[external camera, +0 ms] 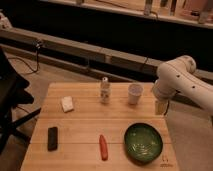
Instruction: Knock the bottle over
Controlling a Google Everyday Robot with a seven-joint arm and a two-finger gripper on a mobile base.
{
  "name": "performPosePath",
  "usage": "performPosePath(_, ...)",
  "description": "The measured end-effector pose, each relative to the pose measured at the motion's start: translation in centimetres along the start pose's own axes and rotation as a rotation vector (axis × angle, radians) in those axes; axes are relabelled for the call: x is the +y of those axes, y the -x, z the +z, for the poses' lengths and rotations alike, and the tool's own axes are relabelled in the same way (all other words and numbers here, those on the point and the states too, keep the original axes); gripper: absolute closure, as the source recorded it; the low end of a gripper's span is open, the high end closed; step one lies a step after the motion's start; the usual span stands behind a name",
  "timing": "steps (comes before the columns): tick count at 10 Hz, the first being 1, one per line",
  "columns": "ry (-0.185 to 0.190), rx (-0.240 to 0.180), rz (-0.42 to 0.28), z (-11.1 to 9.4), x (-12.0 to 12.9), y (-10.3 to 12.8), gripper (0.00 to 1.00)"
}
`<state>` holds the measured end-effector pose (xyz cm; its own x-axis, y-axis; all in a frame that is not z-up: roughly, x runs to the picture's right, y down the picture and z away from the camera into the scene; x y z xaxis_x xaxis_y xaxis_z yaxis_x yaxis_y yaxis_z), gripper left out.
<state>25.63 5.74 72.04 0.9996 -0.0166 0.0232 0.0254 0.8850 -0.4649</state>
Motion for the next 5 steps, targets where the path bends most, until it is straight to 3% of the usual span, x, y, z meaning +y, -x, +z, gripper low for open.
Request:
performPosePath(3, -0.111, -0.072, -0.125, -1.1, -3.8, 3.6, 0.88)
performPosePath(4, -0.18, -0.09, -0.173, -1.5, -5.6, 5.1, 0.98)
performPosePath(5, -0.269, -0.113, -0.223, -2.1, -7.0, 6.4, 1.0)
